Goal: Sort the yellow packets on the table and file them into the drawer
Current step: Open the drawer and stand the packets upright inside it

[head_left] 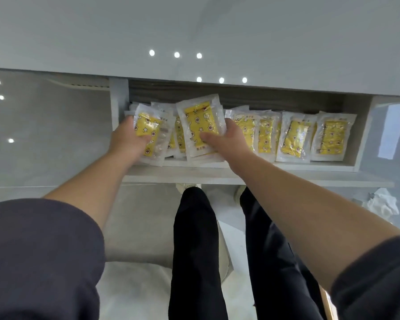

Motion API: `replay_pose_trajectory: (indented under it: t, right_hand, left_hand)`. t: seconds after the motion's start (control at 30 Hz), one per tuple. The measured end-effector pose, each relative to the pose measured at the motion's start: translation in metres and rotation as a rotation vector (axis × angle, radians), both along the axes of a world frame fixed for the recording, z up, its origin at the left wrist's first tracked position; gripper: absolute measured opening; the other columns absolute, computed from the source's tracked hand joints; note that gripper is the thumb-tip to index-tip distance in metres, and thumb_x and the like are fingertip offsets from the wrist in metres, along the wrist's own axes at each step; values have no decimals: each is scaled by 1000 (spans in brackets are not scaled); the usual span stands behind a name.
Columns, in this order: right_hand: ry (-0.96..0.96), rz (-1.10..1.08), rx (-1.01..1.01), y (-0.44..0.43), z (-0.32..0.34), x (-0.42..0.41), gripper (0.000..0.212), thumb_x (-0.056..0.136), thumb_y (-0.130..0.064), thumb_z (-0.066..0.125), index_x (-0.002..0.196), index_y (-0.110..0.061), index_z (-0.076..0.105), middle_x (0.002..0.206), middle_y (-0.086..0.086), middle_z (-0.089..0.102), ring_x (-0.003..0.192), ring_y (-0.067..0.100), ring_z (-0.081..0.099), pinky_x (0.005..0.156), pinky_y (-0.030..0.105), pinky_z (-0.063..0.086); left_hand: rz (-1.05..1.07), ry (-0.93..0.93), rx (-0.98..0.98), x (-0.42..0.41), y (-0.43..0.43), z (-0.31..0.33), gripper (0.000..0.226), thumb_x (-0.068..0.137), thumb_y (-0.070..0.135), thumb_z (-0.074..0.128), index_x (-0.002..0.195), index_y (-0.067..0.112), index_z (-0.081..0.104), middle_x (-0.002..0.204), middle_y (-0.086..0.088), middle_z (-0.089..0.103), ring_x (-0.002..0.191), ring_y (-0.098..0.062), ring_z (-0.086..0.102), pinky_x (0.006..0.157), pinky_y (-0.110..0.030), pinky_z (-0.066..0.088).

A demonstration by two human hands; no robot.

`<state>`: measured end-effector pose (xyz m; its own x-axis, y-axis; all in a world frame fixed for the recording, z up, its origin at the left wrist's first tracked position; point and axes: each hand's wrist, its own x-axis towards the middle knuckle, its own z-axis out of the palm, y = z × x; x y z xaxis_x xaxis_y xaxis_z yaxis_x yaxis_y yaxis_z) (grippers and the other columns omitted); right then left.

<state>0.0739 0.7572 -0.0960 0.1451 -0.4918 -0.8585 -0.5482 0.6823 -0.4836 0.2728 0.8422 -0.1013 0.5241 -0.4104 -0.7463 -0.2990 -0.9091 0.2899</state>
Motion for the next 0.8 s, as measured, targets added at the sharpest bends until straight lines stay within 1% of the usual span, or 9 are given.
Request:
replay_pose_trajectory:
  t: [0.07, 0.13, 0.2, 0.27, 0.37, 0.47, 0.6, 0.7, 0.8]
  right_hand:
    - [17, 33, -27, 1, -13, 10, 84, 85, -33, 73, 152, -13, 26, 151, 6, 40, 136, 26, 41, 107, 37, 40]
    - [52, 66, -59, 4, -17, 22, 73, 88, -35, 68, 148, -12, 34, 141, 5, 50, 127, 25, 50, 99, 35, 45]
    - [97, 78, -91, 8, -21, 31, 56, 90, -33, 66, 137, -10, 47, 116, -1, 61, 108, 21, 59, 83, 30, 53]
    - [130, 107, -149, 13, -22, 38, 36, 92, -30, 64, 122, -13, 55, 89, -6, 55, 88, 18, 60, 66, 25, 51]
    - [181, 240, -236, 17, -23, 47, 48, 93, -34, 61, 133, -10, 51, 97, -4, 58, 67, 8, 57, 47, 14, 42]
    - [261, 346, -293, 20, -20, 51, 54, 96, -34, 56, 144, -16, 39, 101, -4, 57, 65, 8, 58, 53, 22, 43]
    - [398, 491, -352, 19, -16, 46, 23, 99, -34, 49, 104, -11, 52, 82, 2, 56, 74, 24, 58, 55, 29, 38]
    - [401, 519, -343, 14, -15, 36, 31, 100, -28, 50, 72, -15, 45, 69, 0, 53, 68, 23, 56, 59, 30, 42]
    - [400, 543, -336, 10, -13, 28, 22, 99, -26, 54, 81, -13, 54, 74, 6, 64, 70, 25, 66, 65, 35, 56]
  left_hand:
    - [-17, -64, -9, 0, 2, -7, 31, 91, 18, 65, 119, 12, 55, 116, -8, 63, 104, -28, 59, 77, -30, 40]
    - [-34, -146, -40, -4, 5, -10, 31, 90, 18, 67, 118, 12, 56, 117, -9, 62, 106, -30, 59, 78, -32, 43]
    - [-62, -231, -49, -9, 9, -10, 37, 89, 18, 67, 121, 9, 53, 119, -12, 60, 107, -33, 58, 81, -39, 47]
    - [-59, -279, -21, -12, 12, -6, 39, 90, 18, 65, 124, 7, 49, 120, -14, 59, 108, -35, 58, 78, -40, 45]
    - [-93, -318, 49, -11, 16, -1, 34, 93, 22, 63, 120, 7, 47, 118, -14, 59, 105, -37, 58, 71, -39, 40]
    - [-150, -356, 103, -4, 19, 3, 32, 92, 28, 63, 115, 9, 49, 113, -12, 58, 100, -36, 58, 65, -39, 39]
    - [-146, -350, 83, 0, 18, 9, 29, 92, 30, 63, 110, 11, 51, 102, -8, 55, 84, -28, 54, 61, -37, 38]
    - [-53, -252, 42, 4, 17, 11, 25, 91, 30, 64, 105, 13, 52, 95, -3, 56, 80, -25, 54, 62, -35, 42]
    - [100, -111, -101, 11, 16, 14, 24, 89, 28, 65, 101, 9, 55, 93, -3, 59, 78, -21, 55, 58, -28, 41]
